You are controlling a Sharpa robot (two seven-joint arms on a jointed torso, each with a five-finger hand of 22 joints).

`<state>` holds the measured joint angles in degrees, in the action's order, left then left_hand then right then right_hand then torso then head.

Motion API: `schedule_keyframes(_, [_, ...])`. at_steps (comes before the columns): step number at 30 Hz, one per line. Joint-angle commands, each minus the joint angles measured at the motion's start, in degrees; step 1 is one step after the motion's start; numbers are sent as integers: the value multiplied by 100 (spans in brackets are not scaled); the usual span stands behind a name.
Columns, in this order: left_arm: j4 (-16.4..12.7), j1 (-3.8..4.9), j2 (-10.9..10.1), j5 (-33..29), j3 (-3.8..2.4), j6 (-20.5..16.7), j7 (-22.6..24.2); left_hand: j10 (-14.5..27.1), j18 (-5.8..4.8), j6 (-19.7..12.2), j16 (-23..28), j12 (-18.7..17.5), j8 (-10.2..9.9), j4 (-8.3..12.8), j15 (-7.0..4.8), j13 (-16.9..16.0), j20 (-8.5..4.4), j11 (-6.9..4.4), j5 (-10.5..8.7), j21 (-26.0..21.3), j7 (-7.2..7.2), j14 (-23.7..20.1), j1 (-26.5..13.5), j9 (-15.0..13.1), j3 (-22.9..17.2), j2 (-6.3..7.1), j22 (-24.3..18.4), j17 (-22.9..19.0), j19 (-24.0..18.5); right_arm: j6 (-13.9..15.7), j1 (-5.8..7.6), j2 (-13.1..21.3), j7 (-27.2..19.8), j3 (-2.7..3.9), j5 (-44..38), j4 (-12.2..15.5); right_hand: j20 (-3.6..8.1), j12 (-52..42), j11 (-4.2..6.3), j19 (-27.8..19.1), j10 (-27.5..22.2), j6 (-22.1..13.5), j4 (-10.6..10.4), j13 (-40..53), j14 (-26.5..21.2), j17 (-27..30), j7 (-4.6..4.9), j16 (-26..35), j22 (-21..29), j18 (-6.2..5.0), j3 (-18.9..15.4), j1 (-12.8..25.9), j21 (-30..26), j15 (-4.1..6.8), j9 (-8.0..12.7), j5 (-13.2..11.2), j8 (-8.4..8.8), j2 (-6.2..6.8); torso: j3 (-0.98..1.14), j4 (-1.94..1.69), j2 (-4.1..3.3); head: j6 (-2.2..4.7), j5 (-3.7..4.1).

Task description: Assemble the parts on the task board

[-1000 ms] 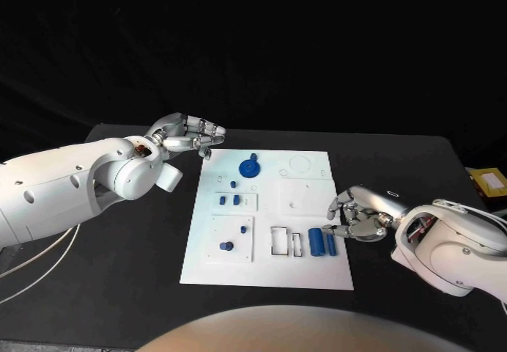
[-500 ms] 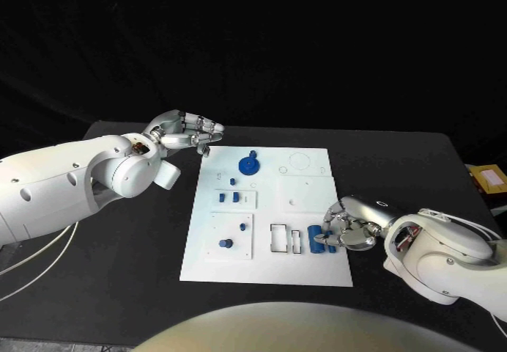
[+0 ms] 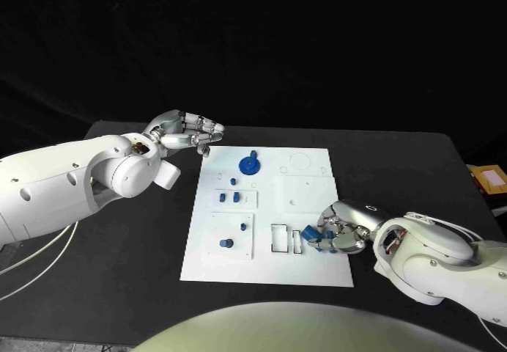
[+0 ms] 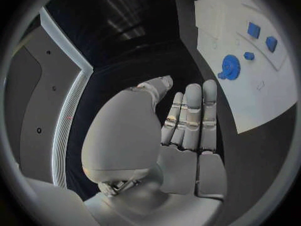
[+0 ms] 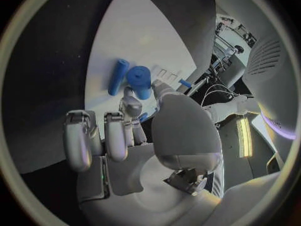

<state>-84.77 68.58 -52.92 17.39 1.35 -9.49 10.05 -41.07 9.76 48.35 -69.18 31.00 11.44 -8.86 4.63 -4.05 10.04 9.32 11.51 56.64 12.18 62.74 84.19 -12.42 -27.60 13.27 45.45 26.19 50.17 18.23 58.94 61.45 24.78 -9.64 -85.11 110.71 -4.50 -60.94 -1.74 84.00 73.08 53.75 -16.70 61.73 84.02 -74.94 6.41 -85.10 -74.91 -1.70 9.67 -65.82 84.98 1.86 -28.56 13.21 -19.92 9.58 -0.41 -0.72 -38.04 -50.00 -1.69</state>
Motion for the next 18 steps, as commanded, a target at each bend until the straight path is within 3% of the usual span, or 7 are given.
schedule_keyframes(1, [-22,6,3,-35,-4,95,49,52,81,44,-18,31,12,-13,9,9,18,-8,19,-20,23,-57,13,7,-29,26,4,-15,-19,-149,-27,-62,112,-2,-117,-58,56,-32,10,400,45,23,3,17,396,-468,-33,-17,-1368,63,-51,39,7,39,-10,15,-39,3,-4,-1,-2,0,-6])
schedule_keyframes(7, [-27,6,-6,-35,-4,95,41,52,81,44,-18,31,12,-13,9,9,18,-8,19,-21,23,-57,13,7,-29,26,4,-16,-19,-175,-98,-156,185,-2,-153,-128,73,-170,33,407,121,53,27,189,403,-503,-57,-34,-1373,67,-99,-211,27,59,-37,80,-102,-30,2,3,-1,0,-11])
schedule_keyframes(12, [-29,6,-9,-35,-4,96,37,56,81,46,-17,33,13,-14,9,10,18,-8,19,-22,23,-62,13,7,-32,25,3,-19,-22,-51,-120,-187,235,-2,-101,-131,103,-487,81,446,328,158,31,523,419,-578,-108,-73,-1400,87,-44,-458,121,97,-88,289,-202,-185,-1,4,5,0,-11])
schedule_keyframes(18, [-29,6,-10,-35,-4,95,36,58,81,47,-17,34,13,-13,8,10,18,-8,20,-23,23,-64,15,8,-34,24,3,-20,-23,320,-127,-174,237,-2,-57,-79,166,-870,171,498,587,314,50,918,435,-651,-209,-110,-1436,114,215,-786,250,171,-153,52,-319,-355,1,5,6,0,-2])
